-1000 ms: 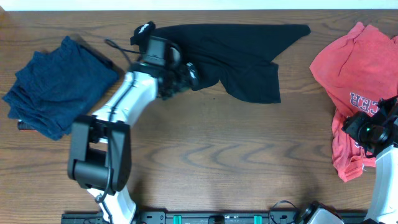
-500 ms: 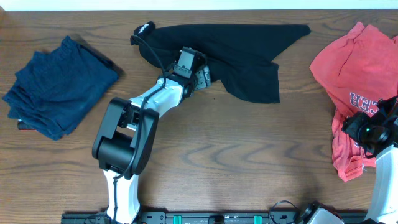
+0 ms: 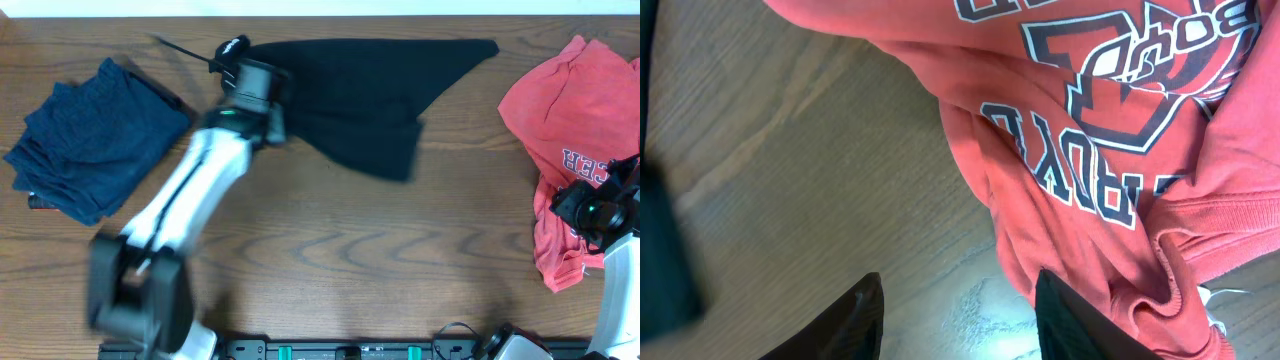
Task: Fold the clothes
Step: 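Drag the black shirt with the left gripper and lay it flat mid-table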
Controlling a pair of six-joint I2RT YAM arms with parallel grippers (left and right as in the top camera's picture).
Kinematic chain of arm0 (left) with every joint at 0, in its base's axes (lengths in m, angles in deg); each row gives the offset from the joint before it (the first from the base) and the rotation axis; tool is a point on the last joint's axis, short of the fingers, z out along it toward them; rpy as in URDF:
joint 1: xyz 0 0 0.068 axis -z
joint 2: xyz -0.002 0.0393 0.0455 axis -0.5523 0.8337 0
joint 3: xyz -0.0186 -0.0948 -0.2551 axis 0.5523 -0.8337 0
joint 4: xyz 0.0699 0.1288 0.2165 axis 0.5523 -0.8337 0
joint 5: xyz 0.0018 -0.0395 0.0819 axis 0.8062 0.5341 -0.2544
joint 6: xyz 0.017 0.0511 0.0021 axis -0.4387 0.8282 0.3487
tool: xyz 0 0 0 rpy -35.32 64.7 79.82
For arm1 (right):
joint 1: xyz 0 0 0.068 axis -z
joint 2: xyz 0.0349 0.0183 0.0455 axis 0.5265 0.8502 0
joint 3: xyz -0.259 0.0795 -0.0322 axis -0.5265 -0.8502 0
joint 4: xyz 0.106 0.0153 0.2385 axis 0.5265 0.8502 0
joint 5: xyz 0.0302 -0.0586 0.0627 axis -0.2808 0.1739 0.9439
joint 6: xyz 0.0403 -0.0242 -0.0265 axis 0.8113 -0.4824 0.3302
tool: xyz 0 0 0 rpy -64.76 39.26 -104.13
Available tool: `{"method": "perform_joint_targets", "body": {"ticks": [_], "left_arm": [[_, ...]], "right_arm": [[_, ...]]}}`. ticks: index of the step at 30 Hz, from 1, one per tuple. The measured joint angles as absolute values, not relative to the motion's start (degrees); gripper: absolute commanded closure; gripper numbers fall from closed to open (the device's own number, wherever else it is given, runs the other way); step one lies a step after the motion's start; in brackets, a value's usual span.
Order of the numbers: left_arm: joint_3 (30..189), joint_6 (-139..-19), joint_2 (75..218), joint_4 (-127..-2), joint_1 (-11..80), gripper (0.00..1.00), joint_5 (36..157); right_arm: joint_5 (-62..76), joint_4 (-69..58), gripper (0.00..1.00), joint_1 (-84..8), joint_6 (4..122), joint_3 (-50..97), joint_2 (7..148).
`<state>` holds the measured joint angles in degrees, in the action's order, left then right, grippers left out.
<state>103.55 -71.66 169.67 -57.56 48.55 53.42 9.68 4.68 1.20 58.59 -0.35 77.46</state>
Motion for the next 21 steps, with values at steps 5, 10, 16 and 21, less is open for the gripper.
{"method": "perform_joint_targets", "body": {"ticks": [5, 10, 16, 21], "left_arm": [[105.1, -70.6, 159.3, -64.2, 43.3, 0.05, 52.5], [104.1, -75.7, 161.1, -72.7, 44.0, 0.02, 59.2], [99.7, -80.2, 168.6, -71.1, 46.8, 0.01, 67.6], [98.5, -81.5, 176.3, -64.7, 50.7, 0.07, 72.0]], "right_arm": [[9.7, 5.6, 0.52, 1.2, 58.6, -0.3, 77.5], [9.7, 5.9, 0.52, 1.2, 58.6, -0.3, 77.5], [9.7, 5.9, 0.51, 1.2, 58.6, -0.3, 77.5], [9.7, 6.0, 0.5, 1.2, 58.6, -0.3, 77.5]]}}
